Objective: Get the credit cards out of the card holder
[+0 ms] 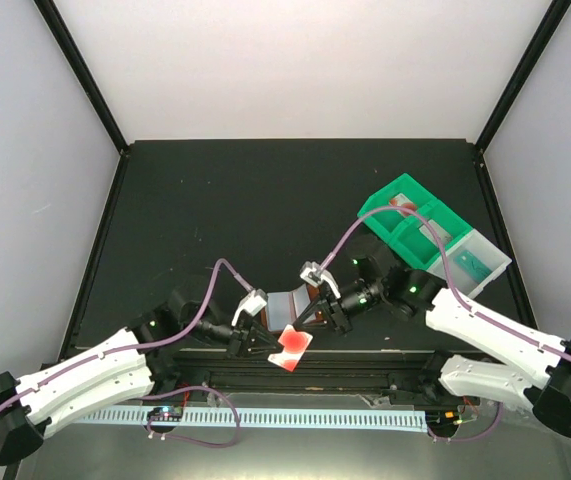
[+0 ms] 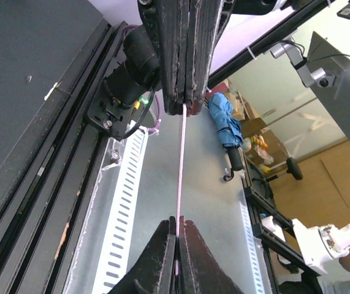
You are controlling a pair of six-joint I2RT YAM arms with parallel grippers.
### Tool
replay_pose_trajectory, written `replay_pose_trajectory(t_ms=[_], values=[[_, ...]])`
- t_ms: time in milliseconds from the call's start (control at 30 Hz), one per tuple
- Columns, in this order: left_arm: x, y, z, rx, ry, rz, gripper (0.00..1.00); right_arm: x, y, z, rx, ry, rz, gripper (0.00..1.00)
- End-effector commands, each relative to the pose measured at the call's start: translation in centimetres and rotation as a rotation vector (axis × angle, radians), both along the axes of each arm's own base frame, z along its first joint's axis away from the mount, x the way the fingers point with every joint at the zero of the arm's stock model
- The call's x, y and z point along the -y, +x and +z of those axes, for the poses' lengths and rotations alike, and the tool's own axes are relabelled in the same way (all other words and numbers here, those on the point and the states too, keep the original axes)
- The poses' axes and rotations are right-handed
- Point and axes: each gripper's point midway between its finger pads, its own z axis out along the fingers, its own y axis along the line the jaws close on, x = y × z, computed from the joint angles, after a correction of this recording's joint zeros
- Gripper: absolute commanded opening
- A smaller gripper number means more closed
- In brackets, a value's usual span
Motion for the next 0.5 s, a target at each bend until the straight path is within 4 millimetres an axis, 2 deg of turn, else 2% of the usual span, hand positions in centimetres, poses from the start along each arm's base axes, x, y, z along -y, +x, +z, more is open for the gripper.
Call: replay_pose_trajectory(t_ms=[0,33,100,233,267,300,333,467], values=[[0.4,0.4,2.2,0.048,-0.040,0.010,0.07,0.2,-0.4,1.1,0.027,0.052,0.000,0.01],[0.4,0.7,2.3,0.051,-0.038,0.026,0.14,0.3,-0.4,1.2,0.029,0.057,-0.005,0.01],[0.5,1.4,2.6,0.061,-0.025,0.071,0.41,0.4,-0.2,1.2,0.033,0.056,-0.034,0.01],[0.5,2.4,3.2,0.072,-0.014,0.128,0.67,0.3,1.2,0.9,0.043,0.038,-0.132,0.01],[0.5,2.6,3.4,0.072,-0.012,0.141,0.78,0.2,1.5,1.1,0.035,0.038,-0.151,0.01],[0.4,2.8,3.5,0.067,-0.001,0.161,0.94,0.0,1.8,1.3,0.030,0.041,-0.161,0.01],[0.3,3.2,3.6,0.066,0.010,0.185,0.98,-0.1,2.0,1.7,0.024,0.046,-0.172,0.01],[-0.5,5.3,3.5,0.070,0.065,0.336,0.99,-0.4,3.3,2.4,0.039,0.034,-0.241,0.01]])
